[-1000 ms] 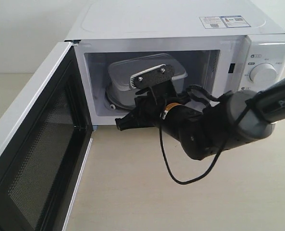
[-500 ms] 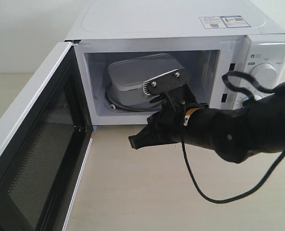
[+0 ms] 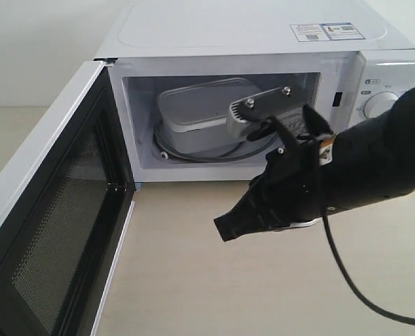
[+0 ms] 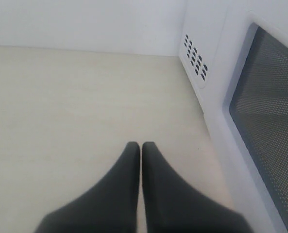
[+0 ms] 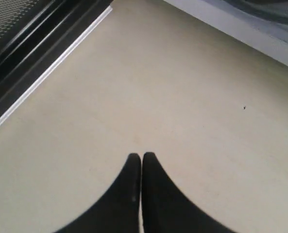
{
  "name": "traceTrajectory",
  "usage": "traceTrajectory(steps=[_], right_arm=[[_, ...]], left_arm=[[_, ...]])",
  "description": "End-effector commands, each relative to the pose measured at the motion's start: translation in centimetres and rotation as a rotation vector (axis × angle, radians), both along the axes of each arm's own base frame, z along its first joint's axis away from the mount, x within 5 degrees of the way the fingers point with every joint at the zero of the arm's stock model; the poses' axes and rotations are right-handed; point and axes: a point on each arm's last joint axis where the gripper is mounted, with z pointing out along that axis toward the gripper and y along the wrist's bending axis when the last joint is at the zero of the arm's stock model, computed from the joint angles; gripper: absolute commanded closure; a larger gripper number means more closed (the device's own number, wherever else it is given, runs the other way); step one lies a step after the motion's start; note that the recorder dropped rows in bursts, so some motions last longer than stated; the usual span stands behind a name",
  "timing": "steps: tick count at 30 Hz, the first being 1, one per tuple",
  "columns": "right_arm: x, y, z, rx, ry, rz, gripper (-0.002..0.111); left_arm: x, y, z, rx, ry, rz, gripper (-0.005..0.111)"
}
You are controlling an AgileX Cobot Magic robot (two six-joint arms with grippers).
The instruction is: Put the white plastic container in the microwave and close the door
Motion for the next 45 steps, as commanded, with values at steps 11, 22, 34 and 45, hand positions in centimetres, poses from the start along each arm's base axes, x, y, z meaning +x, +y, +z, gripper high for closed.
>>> traceTrajectory(steps=[11, 22, 34, 45], right_arm=[[-8.5, -4.4, 6.0, -0.077, 0.208, 0.134, 0.108], [-9.9, -4.2, 6.2, -0.037, 0.276, 0.21, 0.108], [-9.8, -4.2, 6.2, -0.042, 0.259, 0.224, 0.108], [-9.7, -4.2, 6.3, -0.033, 0.25, 0.22, 0.108]], left_arm=[[0.0, 0.0, -0.1, -0.001, 0.0, 0.001, 0.103], [0.0, 0.0, -0.1, -0.001, 0.0, 0.001, 0.103], [0.0, 0.1, -0.1, 0.055, 0.003, -0.006, 0.103], [0.0, 0.3, 0.0, 0.151, 0.006, -0.002, 0.103]])
